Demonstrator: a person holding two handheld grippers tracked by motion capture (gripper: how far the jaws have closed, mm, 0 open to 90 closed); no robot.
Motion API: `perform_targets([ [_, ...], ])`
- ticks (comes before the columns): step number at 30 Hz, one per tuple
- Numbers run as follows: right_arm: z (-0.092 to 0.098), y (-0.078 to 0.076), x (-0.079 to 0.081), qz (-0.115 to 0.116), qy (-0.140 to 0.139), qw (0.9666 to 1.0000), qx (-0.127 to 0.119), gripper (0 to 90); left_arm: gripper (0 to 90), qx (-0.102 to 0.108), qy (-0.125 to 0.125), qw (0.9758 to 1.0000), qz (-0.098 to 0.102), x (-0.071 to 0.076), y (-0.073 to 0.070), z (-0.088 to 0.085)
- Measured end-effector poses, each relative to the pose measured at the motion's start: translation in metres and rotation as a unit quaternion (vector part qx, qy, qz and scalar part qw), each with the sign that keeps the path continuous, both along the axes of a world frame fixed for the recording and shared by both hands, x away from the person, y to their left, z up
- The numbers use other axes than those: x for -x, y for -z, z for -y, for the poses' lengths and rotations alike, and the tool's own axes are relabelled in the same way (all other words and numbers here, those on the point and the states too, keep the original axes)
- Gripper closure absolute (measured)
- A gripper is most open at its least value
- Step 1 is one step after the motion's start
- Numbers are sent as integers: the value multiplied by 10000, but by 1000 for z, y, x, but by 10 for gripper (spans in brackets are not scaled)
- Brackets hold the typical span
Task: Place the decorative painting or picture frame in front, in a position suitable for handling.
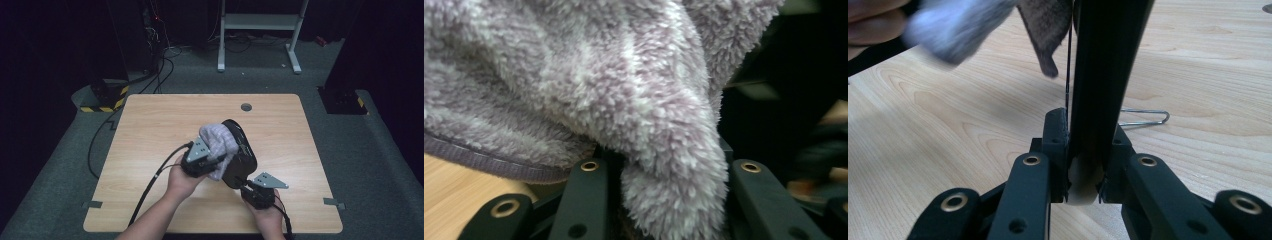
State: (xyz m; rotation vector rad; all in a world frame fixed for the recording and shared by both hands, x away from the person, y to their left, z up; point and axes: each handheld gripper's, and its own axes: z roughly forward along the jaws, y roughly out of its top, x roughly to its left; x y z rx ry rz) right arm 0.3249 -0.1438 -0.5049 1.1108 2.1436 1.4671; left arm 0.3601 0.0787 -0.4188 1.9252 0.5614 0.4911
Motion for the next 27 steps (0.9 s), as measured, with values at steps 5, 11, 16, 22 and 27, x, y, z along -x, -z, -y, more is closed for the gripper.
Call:
perform_targets([
  [5,1,0,-1,-22,-15,10000,-3,784,655,-141,418,9988,195,27,-5,25],
  [11,1,0,-2,-14,-43,10000,19,784,654,-39,453,9989,113,24,-2,22],
  [16,0,-2,-2,26,-46,10000,17,784,655,-103,154,9998,103,8,2,7],
  [22,0,-2,-2,27,-53,10000,6,783,656,-85,-595,9981,-155,-35,10,-28],
  [27,-1,-2,-2,27,-53,10000,34,783,653,-147,-1261,9914,-315,-63,19,-54],
])
